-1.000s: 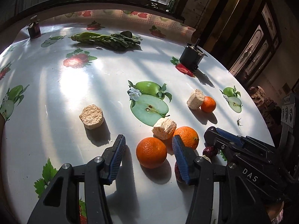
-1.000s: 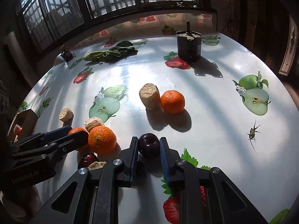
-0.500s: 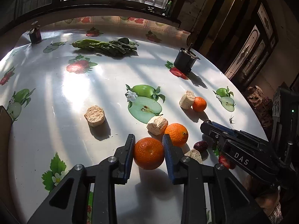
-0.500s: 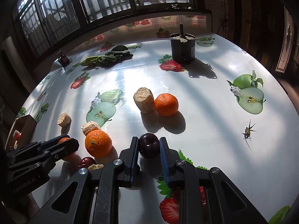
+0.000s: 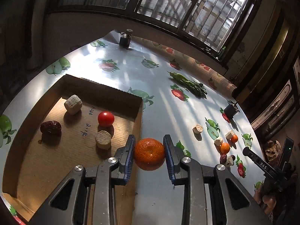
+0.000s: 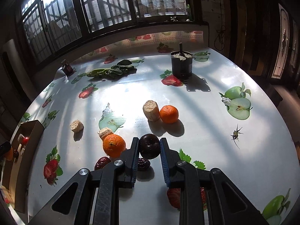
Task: Organize fruits
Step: 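Grasp the mandarin orange with the left tool and carry it while the right tool carries the plum, then open the left tool over the box to drop the orange while the right tool drops the plum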
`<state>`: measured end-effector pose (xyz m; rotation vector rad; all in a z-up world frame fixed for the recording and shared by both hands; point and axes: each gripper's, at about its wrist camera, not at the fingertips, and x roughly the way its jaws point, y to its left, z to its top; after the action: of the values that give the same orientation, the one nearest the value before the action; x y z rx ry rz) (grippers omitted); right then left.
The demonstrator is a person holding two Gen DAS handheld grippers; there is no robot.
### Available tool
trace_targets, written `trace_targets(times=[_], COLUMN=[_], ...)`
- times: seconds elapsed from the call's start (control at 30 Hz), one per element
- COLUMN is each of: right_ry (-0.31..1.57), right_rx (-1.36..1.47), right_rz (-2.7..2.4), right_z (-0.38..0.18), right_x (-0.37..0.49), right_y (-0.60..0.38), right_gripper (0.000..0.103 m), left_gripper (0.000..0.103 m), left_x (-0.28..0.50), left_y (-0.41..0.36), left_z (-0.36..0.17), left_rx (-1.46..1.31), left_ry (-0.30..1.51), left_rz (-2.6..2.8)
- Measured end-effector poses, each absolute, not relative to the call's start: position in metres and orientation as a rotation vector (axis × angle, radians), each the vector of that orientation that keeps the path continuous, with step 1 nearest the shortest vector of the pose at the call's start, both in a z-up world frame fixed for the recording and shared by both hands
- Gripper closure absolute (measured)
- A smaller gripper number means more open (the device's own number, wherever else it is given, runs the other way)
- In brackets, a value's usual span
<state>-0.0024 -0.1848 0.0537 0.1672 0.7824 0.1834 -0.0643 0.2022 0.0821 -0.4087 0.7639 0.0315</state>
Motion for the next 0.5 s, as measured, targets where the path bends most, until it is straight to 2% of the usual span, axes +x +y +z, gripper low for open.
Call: trace_targets(times=[0.27,0.5], right_ry=[0.787,0.879], right_rx=[0.104,-0.049], right_rz=[0.452,0.687], right_z=[0.099,0.078], right_x=[-0.039,-0.048], right_y=[-0.064,0.084], right_gripper=[0.080,0.080], left_gripper=[0.074,0.074], left_x=[-0.079,-0.076], left_y=[0.283,0.315], left_z=[0.050,0.030], left_rx=[-0.457,-0.502], left_ry=[0.850,0.932], left_rz=[0.237,0.294])
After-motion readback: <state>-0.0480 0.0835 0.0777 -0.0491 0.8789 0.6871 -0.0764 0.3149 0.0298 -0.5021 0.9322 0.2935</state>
